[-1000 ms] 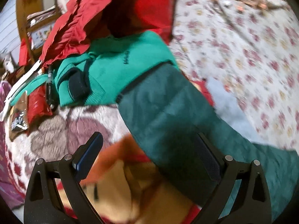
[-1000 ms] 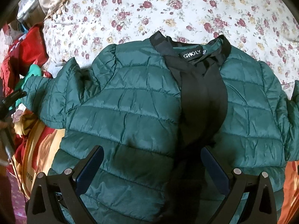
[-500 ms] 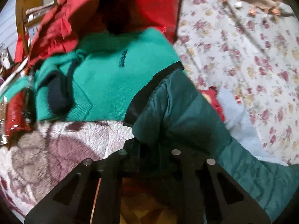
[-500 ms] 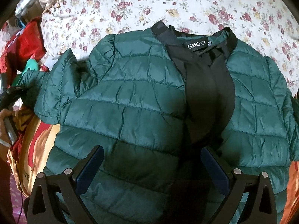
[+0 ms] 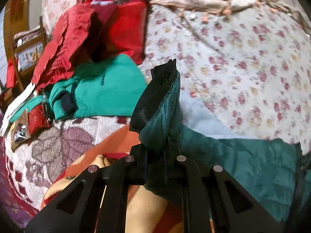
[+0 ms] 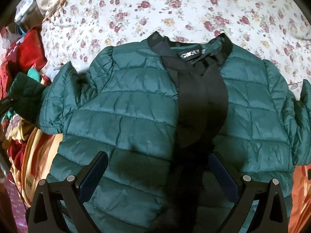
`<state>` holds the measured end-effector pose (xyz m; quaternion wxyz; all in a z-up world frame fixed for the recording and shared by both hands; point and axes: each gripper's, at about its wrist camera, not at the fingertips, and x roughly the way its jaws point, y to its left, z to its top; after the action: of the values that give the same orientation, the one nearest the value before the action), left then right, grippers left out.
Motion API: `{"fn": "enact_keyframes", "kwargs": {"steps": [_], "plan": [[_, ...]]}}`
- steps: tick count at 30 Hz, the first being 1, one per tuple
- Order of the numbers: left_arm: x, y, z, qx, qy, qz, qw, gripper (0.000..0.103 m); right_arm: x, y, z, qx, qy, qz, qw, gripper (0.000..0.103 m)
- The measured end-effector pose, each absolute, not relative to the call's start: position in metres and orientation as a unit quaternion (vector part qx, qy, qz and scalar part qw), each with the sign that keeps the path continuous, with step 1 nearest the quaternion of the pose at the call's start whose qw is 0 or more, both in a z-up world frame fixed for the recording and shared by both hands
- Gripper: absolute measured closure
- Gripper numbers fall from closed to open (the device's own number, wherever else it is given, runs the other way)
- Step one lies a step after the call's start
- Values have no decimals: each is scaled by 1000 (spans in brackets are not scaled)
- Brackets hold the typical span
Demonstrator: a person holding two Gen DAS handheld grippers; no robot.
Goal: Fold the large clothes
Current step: 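Fold the held sleeve across the jacket front toward the right tool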
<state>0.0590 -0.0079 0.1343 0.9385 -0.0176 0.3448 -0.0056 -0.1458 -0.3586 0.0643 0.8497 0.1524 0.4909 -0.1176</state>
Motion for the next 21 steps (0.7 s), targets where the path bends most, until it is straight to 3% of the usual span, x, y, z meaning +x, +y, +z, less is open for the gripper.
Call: {"fn": "enact_keyframes", "kwargs": {"steps": [21], "plan": [[-39,-140,167,40,329,-145,932,93,-190,-401,76,168,475,-149,851,0]]}}
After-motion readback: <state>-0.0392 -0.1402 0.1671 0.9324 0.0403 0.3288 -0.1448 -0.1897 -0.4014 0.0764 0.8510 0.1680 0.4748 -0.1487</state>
